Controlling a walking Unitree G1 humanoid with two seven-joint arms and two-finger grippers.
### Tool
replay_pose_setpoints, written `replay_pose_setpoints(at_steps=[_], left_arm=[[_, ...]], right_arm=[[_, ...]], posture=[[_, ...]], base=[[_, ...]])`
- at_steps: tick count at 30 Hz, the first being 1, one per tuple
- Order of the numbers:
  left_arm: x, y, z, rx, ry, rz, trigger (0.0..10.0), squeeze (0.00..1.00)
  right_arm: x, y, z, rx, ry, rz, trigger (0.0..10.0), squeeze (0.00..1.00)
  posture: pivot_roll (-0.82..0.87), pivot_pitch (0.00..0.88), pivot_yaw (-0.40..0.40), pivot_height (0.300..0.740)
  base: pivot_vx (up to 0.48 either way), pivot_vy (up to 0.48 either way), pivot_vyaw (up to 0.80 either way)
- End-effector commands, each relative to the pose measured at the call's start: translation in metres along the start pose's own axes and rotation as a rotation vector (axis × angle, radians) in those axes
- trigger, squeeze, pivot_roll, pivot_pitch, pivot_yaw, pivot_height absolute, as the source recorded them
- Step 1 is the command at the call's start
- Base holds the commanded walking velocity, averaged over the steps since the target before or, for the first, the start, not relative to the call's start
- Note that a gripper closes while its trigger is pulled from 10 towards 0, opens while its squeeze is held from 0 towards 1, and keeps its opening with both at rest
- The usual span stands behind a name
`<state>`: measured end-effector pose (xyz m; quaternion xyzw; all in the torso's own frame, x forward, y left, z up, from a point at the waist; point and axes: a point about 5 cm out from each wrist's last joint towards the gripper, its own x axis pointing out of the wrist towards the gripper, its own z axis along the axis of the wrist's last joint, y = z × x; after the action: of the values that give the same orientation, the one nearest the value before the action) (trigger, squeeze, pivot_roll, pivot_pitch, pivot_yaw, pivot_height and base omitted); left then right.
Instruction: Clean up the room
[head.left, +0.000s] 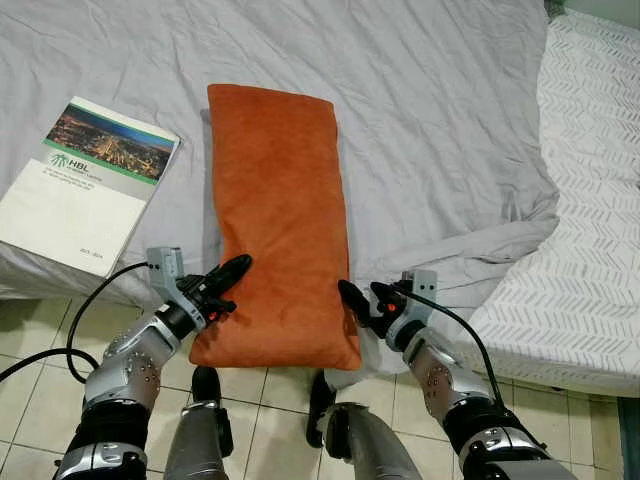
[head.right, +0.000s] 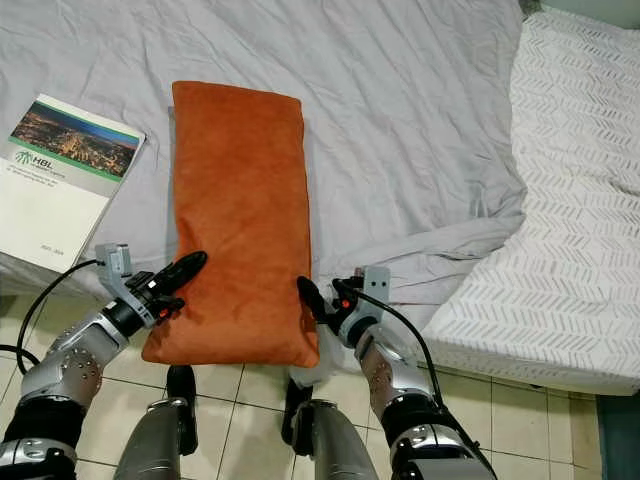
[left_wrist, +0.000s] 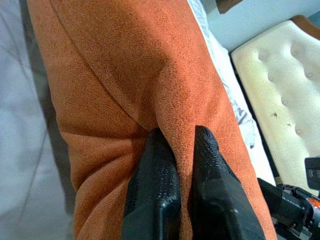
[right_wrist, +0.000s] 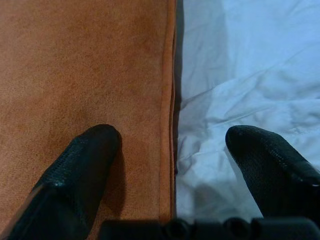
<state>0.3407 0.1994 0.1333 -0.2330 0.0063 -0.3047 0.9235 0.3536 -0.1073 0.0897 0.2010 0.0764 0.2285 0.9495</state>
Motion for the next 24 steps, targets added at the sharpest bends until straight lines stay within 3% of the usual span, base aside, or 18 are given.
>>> replay_pose_setpoints(at_steps=[1, 5, 6, 11, 12, 14, 15, 16, 21, 22, 23, 24], left_arm=[[-0.002, -0.006, -0.015, -0.018, 0.051, -0.045, 0.0, 0.0], [-0.003, -0.007, -0.016, -0.017, 0.056, -0.049, 0.0, 0.0], [-0.003, -0.008, -0.016, -0.017, 0.058, -0.052, 0.0, 0.0], [-0.003, -0.008, -0.016, -0.019, 0.059, -0.054, 0.0, 0.0], [-0.003, -0.008, -0.017, -0.02, 0.062, -0.055, 0.0, 0.0], [-0.003, -0.008, -0.017, -0.021, 0.063, -0.055, 0.0, 0.0], [-0.003, -0.009, -0.017, -0.021, 0.064, -0.055, 0.0, 0.0], [-0.003, -0.009, -0.017, -0.023, 0.065, -0.056, 0.0, 0.0], [-0.003, -0.01, -0.018, -0.026, 0.068, -0.057, 0.0, 0.0], [-0.003, -0.011, -0.019, -0.027, 0.07, -0.058, 0.0, 0.0], [-0.003, -0.011, -0.019, -0.027, 0.07, -0.058, 0.0, 0.0], [-0.003, -0.011, -0.019, -0.028, 0.07, -0.058, 0.0, 0.0]], right_arm=[[-0.005, 0.003, -0.026, 0.029, 0.1, 0.015, 10.0, 0.0], [-0.004, 0.014, -0.044, 0.014, 0.182, 0.031, 10.0, 0.0], [-0.002, 0.022, -0.051, 0.035, 0.216, 0.047, 10.0, 0.0], [0.002, 0.031, -0.055, 0.112, 0.225, 0.069, 10.0, 0.0], [0.006, 0.041, -0.057, 0.19, 0.219, 0.084, 10.0, 0.0], [0.007, 0.043, -0.057, 0.206, 0.217, 0.088, 10.0, 0.0], [0.009, 0.046, -0.056, 0.264, 0.202, 0.076, 10.0, 0.0], [0.012, 0.049, -0.055, 0.378, 0.176, 0.049, 10.0, 0.0], [0.015, 0.05, -0.054, 0.484, 0.154, -0.005, 10.0, 0.0], [0.017, 0.052, -0.054, 0.513, 0.149, -0.014, 9.1, 0.0], [0.017, 0.052, -0.054, 0.513, 0.149, -0.014, 9.1, 0.0], [0.018, 0.054, -0.054, 0.52, 0.15, -0.015, 2.1, 0.0]], posture=[[-0.07, 0.775, -0.212, 0.74], [-0.07, 0.775, -0.208, 0.74], [-0.07, 0.779, -0.209, 0.74], [-0.07, 0.782, -0.208, 0.74], [-0.07, 0.782, -0.206, 0.74], [-0.07, 0.782, -0.206, 0.74], [-0.07, 0.785, -0.207, 0.74], [-0.07, 0.788, -0.206, 0.74], [-0.07, 0.791, -0.201, 0.74], [-0.07, 0.792, -0.199, 0.74], [-0.07, 0.792, -0.199, 0.74], [-0.07, 0.792, -0.199, 0.74]], base=[[0.0, 0.0, 0.0], [0.0, 0.0, 0.0], [0.0, 0.0, 0.0], [0.0, 0.0, 0.0], [0.0, 0.0, 0.0], [0.0, 0.0, 0.0], [0.0, 0.0, 0.0], [0.0, 0.0, 0.0], [0.0, 0.0, 0.0], [0.0, 0.0, 0.0], [0.0, 0.0, 0.0], [0.0, 0.0, 0.0]])
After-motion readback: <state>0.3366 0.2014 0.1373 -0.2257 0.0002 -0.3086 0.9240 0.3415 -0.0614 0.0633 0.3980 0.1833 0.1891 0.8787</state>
